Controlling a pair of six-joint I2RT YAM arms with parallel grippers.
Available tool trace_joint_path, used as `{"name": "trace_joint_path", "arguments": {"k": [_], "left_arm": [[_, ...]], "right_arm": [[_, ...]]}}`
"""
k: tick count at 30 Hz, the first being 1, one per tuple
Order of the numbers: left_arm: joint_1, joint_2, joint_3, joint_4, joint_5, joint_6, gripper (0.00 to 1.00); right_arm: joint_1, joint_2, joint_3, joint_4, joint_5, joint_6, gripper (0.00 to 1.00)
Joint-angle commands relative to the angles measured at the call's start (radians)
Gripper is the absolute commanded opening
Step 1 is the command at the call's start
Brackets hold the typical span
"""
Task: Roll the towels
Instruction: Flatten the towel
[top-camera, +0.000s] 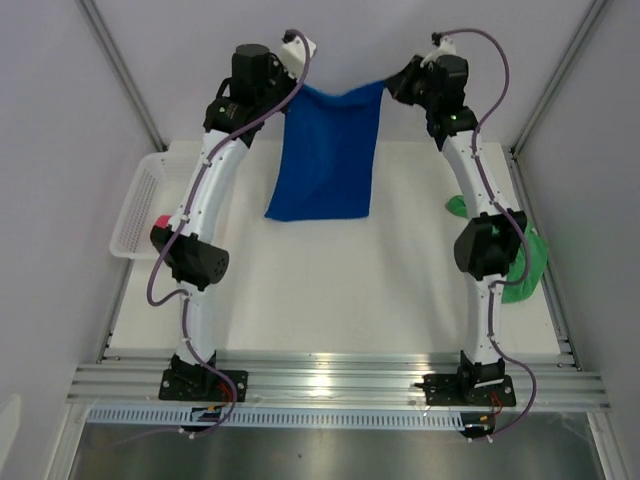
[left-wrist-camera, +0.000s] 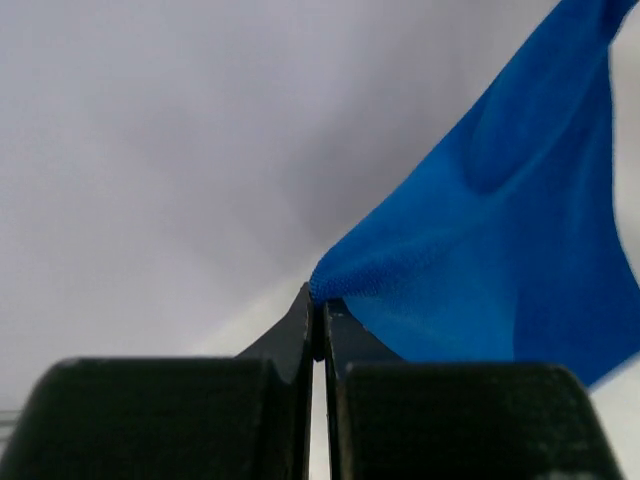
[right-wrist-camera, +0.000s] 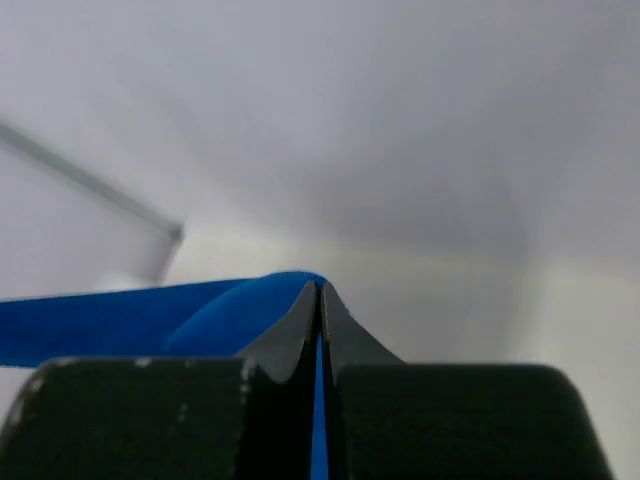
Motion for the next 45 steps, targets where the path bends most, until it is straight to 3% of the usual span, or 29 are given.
{"name": "trace_joint_path", "arguments": {"k": [1,3,7,13,16,20,22,26,34,40,45], "left_arm": [[0.030,0.043,0.179,0.229,-0.162,0.066,0.01],[0.032,0.082,0.221,0.355,-0.261,0.173,0.01],[0.038,0.125,0.281,0.498,-0.310,0.289,0.01],[0.035,0.120,0.312,0.631,-0.264,0.396,0.01],[0.041,0.087,0.280,0.607,-0.243,0.400,0.01],[0.045,0.033,0.205,0.478,-0.189,0.369,0.01],[0.045,-0.004,0.148,0.440,-0.180,0.355,0.01],[0.048,-0.194,-0.212,0.363,-0.160,0.325,0.01],[0.042,-0.499,-0.659,0.087,0.003,0.285,0.01],[-0.004,-0.751,-1.106,-0.060,0.135,0.312,0.01],[-0.037,-0.892,-1.323,-0.169,0.221,0.312,0.01]], "right_arm": [[-0.064,0.218,0.469,0.117,-0.004,0.046,0.00],[-0.087,0.284,0.547,0.294,0.040,0.133,0.00],[-0.101,0.192,0.391,0.534,0.203,0.101,0.00],[-0.110,0.166,0.432,0.545,0.163,0.019,0.00],[-0.116,0.128,0.418,0.507,0.148,-0.024,0.00],[-0.119,0.025,0.325,0.439,0.133,-0.063,0.00],[-0.119,-0.042,0.147,0.450,0.107,-0.074,0.00],[-0.115,-0.249,-0.200,0.494,0.013,-0.062,0.00],[-0.040,-0.656,-0.911,0.490,0.013,-0.077,0.00],[0.091,-0.943,-1.217,0.315,0.134,-0.094,0.00],[0.279,-1.096,-1.435,0.174,0.252,-0.083,0.00]]}}
